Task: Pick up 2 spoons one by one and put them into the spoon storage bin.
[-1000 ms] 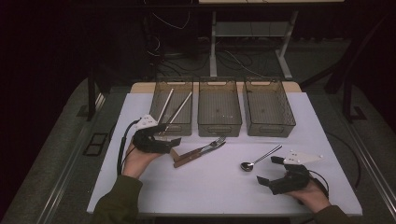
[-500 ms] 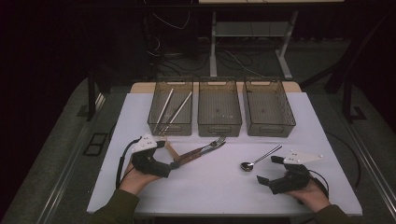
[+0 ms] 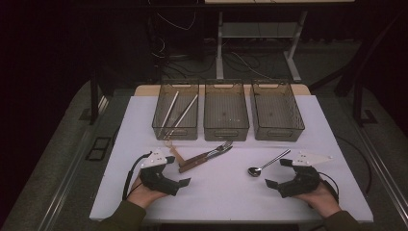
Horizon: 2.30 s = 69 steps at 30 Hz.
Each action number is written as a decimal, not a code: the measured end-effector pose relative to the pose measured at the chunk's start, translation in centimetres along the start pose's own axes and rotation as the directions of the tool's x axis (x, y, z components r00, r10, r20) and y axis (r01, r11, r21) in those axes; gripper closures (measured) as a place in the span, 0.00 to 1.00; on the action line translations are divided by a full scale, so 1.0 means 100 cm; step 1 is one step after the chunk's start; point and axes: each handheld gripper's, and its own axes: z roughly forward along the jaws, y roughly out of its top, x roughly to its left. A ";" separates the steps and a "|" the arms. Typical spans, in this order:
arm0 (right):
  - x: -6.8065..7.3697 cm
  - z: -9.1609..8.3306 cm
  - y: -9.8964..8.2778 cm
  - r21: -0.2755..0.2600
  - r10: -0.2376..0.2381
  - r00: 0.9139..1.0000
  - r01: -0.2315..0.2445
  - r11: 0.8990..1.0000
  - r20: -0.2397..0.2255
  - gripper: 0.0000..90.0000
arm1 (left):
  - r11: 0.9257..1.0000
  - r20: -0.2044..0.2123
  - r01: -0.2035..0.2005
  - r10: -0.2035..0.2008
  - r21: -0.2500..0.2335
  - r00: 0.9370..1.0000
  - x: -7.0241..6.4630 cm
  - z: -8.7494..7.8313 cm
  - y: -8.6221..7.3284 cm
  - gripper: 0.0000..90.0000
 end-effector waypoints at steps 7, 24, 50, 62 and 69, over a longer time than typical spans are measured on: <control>-0.011 0.000 0.011 -0.012 0.009 1.000 -0.009 1.000 0.030 0.30 | 1.000 0.006 -0.001 0.001 0.004 1.000 0.000 0.001 0.000 0.00; -0.042 0.033 0.025 0.145 -0.028 0.991 0.009 0.989 0.129 0.97 | 1.000 0.015 -0.015 0.014 0.005 1.000 0.000 0.002 0.001 0.00; -0.046 0.040 0.021 0.245 -0.056 0.984 0.013 0.969 0.170 1.00 | 0.999 0.019 -0.028 0.028 0.018 0.999 -0.001 0.005 0.001 0.00; -0.043 0.036 0.021 0.275 -0.051 0.984 0.002 0.961 0.172 1.00 | 0.999 0.024 -0.030 0.030 0.025 0.999 -0.002 0.005 0.001 0.00; -0.041 0.033 0.022 0.304 -0.054 0.985 0.001 0.953 0.166 1.00 | 0.999 0.031 -0.031 0.030 0.027 0.999 -0.002 0.006 0.001 0.00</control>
